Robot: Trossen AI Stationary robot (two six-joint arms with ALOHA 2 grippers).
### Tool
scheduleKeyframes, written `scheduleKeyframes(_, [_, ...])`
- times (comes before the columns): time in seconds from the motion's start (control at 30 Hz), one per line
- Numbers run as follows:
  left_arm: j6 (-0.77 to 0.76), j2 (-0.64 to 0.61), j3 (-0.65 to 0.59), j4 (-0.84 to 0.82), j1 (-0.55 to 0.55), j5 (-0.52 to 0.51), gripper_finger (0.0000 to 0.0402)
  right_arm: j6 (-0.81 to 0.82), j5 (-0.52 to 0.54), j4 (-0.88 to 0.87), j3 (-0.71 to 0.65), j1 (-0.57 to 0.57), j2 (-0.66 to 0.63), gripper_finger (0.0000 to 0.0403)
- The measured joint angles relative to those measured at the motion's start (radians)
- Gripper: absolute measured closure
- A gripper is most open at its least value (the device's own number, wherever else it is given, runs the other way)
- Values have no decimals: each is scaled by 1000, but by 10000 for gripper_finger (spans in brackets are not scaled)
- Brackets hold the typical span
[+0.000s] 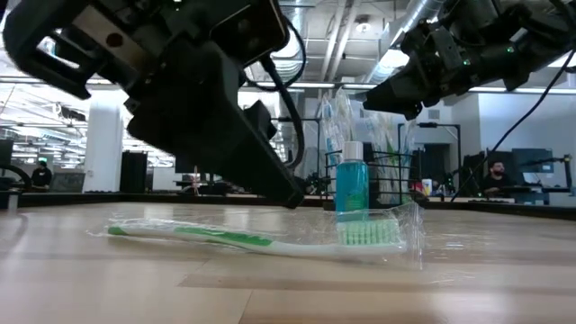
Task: Pick & Place toothbrushing station
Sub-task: Put the green toothbrush into the mesh organizer
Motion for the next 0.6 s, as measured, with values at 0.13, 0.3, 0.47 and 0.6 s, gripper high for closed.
scheduleKeyframes(0.13, [-11, 0, -1, 3, 0, 13, 298, 0, 0, 0, 0, 0, 0, 241])
scheduleKeyframes(0.3, [-11, 0, -4, 0, 0, 10, 298, 0, 0, 0, 0, 0, 0, 243])
scheduleKeyframes(0.47, [-11, 19, -5, -9, 4, 7, 298, 0, 0, 0, 0, 0, 0, 244])
scheduleKeyframes(0.6, [-11, 36, -6, -14, 6, 6, 298, 0, 0, 1, 0, 0, 0, 244])
